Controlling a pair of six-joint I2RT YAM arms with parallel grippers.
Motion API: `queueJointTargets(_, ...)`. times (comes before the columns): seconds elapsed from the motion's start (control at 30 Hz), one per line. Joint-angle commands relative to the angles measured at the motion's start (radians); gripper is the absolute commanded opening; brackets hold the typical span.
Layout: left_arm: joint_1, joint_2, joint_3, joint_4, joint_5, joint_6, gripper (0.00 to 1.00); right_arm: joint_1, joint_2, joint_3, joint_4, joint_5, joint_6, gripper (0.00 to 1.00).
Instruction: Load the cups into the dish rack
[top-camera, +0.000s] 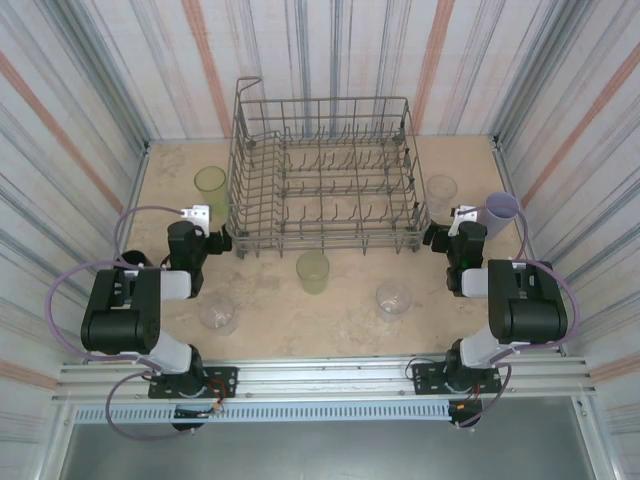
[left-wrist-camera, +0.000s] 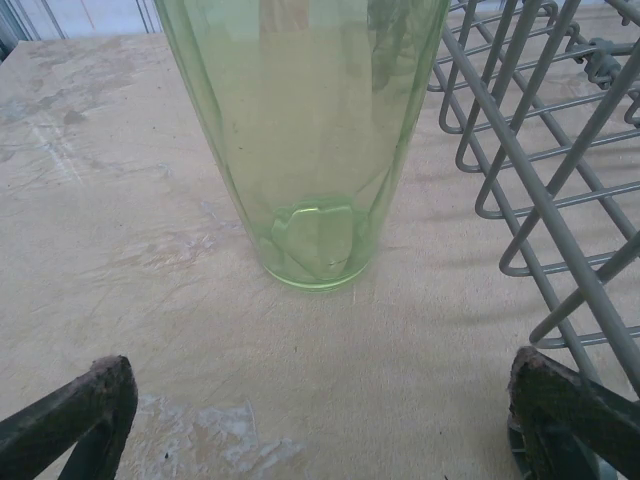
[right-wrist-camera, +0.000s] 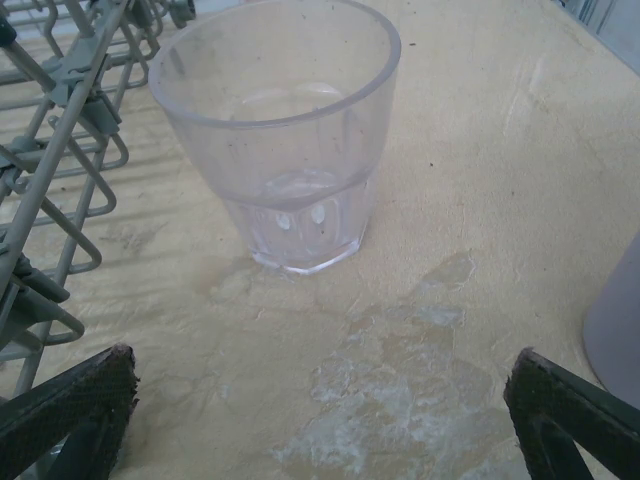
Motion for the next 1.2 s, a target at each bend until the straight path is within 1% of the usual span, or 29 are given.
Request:
queueJointTargets(0.0, -0.013, -0.006, 0.001, 0.016, 0.017, 0.024, 0.99, 0.007, 0.002, 0.020, -0.004, -0.031, -0.007, 0.99)
queueJointTargets(0.4, -0.012, -0.006, 0.001, 0.017, 0.019, 0.023, 0.99, 0.003, 0.002, 0.021, -0.004, -0.035, -0.006, 0.99)
queueJointTargets(0.43, -0.008, -0.006, 0.001, 0.016, 0.027, 0.022, 0.99, 0.002, 0.001, 0.021, -0.004, -0.039, -0.005, 0.99)
queueJointTargets(0.53, 0.026, -0.004, 0.000, 0.019, 0.103, 0.008, 0.99, 0.003, 0.001, 0.019, -0.003, -0.037, -0.006, 0.99)
queueJointTargets(0.57, 0.031, -0.004, -0.004, 0.026, 0.112, 0.007, 0.99, 0.007, 0.001, 0.019, -0.003, -0.032, -0.008, 0.99)
queueJointTargets(0.97, 0.031, -0.007, -0.003, 0.027, 0.107, 0.005, 0.99, 0.032, -0.040, 0.018, -0.026, -0.002, -0.030, 0.99)
queueJointTargets(1.17, 0.031, -0.068, 0.057, -0.132, 0.049, -0.020, 0.99, 0.033, -0.050, 0.017, -0.032, 0.028, -0.019, 0.99)
